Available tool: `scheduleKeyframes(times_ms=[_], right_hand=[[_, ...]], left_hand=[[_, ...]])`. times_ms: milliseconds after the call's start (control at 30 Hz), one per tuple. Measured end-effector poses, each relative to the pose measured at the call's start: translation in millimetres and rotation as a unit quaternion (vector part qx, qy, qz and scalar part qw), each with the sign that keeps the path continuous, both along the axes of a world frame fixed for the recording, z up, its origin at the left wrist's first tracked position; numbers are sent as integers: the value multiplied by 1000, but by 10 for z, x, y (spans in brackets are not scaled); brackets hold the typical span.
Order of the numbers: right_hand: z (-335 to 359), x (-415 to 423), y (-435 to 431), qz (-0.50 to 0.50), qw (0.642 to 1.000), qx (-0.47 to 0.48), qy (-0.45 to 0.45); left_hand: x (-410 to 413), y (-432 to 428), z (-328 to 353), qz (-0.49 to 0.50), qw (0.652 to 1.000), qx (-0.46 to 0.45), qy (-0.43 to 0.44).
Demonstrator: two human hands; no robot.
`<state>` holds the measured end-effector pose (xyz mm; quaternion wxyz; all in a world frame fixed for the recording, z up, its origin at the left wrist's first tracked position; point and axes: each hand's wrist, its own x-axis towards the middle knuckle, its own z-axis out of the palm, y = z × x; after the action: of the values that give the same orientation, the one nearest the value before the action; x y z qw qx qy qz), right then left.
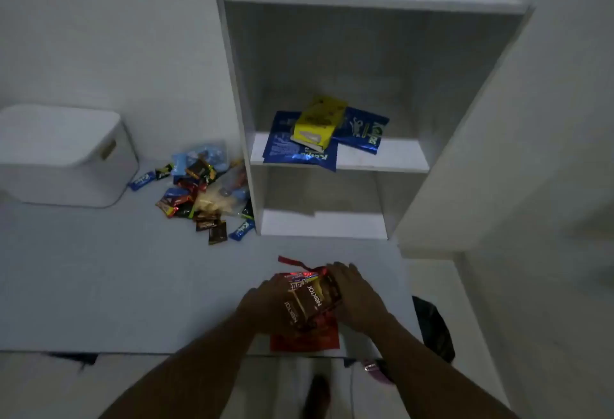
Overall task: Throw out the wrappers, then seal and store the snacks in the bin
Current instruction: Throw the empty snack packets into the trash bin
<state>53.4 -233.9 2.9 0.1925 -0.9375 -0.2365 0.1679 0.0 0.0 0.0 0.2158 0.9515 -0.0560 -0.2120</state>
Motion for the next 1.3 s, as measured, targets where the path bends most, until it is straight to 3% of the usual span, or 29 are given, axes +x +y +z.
scheduleKeyframes(times_ms=[133, 300, 467, 600, 933, 1033, 1167, 1300], right_hand=[[-52, 294, 36, 60, 994, -94, -12], [-267, 641, -310, 104, 993, -45, -27], [-269, 836, -658, 0, 998, 58, 14], [-316, 841, -604, -71, 992, 105, 28], [-387, 542, -284, -224, 960, 167, 11], [-299, 360, -245, -278, 946, 167, -7], [-152, 127, -273, -333, 924, 184, -39], [-75, -205, -375, -401, 886, 223, -65]], left_hand=[[150, 22, -178, -6, 1000, 1, 0], [221, 1, -420, 34, 999, -6, -16], [236, -38, -641, -31, 998, 44, -21], [232, -95, -789, -74, 997, 31, -6], [313, -212, -367, 110, 990, -45, -69], [316, -135, -244, 161, 984, -76, -31], [331, -95, 7, 177, 963, -199, -39], [323, -244, 203, 189, 946, -264, 0]])
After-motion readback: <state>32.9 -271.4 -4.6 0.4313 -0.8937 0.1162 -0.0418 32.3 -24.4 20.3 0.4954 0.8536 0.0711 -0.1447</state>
